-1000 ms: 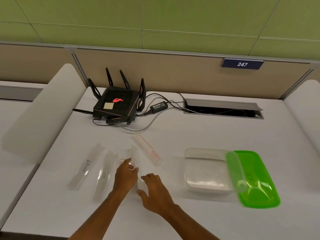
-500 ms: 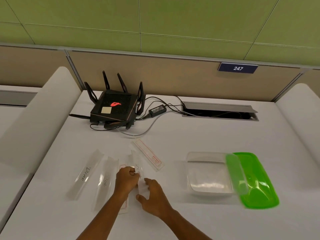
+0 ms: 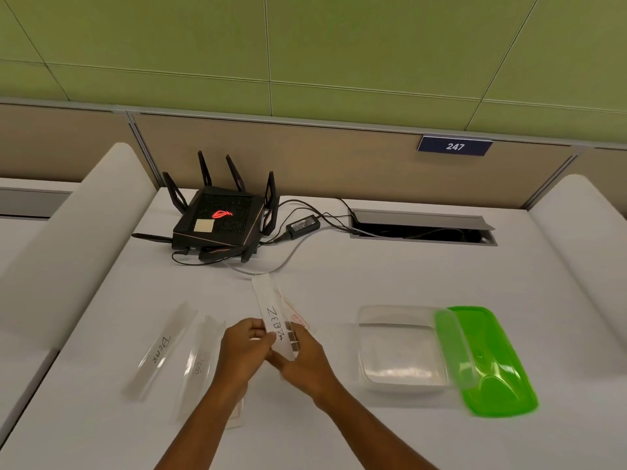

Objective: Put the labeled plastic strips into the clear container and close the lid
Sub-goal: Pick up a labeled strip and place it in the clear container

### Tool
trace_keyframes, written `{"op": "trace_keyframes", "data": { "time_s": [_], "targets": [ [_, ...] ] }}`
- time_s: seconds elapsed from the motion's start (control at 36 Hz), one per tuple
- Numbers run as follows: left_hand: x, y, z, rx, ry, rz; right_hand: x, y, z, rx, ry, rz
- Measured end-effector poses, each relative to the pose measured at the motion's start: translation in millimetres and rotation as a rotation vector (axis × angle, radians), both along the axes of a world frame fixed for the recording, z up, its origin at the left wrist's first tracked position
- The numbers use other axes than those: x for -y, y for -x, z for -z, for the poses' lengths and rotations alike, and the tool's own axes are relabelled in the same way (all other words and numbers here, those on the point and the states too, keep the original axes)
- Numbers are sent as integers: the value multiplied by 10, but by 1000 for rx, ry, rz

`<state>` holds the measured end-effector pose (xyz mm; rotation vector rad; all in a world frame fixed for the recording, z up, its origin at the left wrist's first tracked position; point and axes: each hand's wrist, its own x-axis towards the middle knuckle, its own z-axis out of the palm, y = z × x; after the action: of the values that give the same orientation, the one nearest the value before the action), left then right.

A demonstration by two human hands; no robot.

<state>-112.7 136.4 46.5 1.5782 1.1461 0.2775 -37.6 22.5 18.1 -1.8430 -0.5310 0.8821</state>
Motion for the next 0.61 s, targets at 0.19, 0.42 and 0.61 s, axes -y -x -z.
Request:
{"op": "trace_keyframes", "data": {
  "time_s": [0.19, 0.42, 0.61],
  "targets": [
    [123, -183, -241, 123, 28, 30, 153, -314, -258, 36, -70, 40],
    [421, -470, -503, 232, 31, 82, 465, -728, -458, 115, -88, 28],
    [720, -726, -618, 311, 79, 138, 872, -1108, -652, 256, -67, -21]
  ]
}}
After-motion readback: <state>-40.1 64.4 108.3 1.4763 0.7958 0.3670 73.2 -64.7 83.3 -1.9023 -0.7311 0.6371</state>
